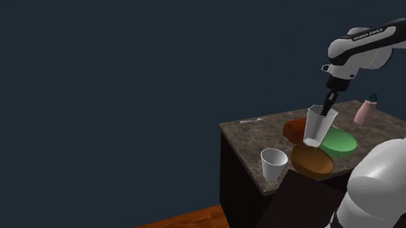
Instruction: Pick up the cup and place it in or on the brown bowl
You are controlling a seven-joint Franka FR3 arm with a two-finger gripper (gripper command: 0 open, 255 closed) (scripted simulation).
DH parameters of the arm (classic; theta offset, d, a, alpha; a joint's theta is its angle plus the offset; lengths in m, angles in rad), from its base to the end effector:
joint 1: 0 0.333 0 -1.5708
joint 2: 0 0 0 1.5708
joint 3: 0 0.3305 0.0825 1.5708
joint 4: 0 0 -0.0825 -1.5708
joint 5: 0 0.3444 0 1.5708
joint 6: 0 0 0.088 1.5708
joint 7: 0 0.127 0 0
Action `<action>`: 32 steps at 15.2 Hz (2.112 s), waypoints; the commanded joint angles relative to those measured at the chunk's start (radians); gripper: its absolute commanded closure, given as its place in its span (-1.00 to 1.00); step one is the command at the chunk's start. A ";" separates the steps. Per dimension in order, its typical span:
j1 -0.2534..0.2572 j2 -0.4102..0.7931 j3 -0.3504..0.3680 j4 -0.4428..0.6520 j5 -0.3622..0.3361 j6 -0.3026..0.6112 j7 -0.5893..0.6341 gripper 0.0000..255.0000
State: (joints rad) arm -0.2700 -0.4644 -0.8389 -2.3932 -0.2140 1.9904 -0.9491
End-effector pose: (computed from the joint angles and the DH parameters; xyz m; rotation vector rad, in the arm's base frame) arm 0.1476 -0.3690 0.4359 -3.0067 -0.0049 -0.1364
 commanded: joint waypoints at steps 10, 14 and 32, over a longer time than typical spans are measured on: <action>0.038 0.091 -0.084 -0.085 0.027 0.168 -0.052 1.00; 0.046 0.107 -0.098 -0.095 0.035 0.193 -0.062 1.00; 0.011 0.037 -0.042 -0.012 0.008 0.048 -0.033 -1.00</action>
State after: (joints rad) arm -0.2577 -0.4259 -0.8825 -2.4094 -0.2057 2.0445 -0.9831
